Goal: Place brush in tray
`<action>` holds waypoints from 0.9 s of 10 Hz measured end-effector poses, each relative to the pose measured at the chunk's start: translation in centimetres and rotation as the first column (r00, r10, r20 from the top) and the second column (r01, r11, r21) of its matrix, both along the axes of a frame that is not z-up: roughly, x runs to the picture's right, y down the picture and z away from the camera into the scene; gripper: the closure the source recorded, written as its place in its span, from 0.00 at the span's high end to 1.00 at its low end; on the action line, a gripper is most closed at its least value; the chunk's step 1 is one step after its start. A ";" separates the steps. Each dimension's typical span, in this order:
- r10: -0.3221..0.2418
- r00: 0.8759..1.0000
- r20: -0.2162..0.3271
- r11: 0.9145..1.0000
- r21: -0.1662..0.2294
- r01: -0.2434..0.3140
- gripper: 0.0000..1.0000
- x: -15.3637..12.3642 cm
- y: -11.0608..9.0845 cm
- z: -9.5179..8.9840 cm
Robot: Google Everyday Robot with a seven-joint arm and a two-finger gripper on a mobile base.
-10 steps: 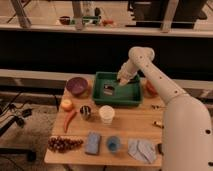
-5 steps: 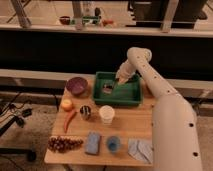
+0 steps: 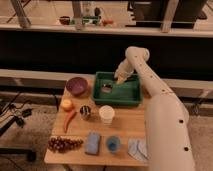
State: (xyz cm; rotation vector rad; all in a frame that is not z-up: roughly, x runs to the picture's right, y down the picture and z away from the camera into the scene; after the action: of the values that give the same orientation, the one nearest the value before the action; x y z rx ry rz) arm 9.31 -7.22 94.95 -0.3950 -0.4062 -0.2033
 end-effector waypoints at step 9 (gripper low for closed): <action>-0.001 1.000 -0.004 1.000 0.000 0.001 0.80 0.2 0.0 0.0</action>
State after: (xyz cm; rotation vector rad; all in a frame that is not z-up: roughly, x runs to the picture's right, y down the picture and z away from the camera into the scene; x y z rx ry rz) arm 9.55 -7.20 94.97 -0.3955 -0.4023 -0.2030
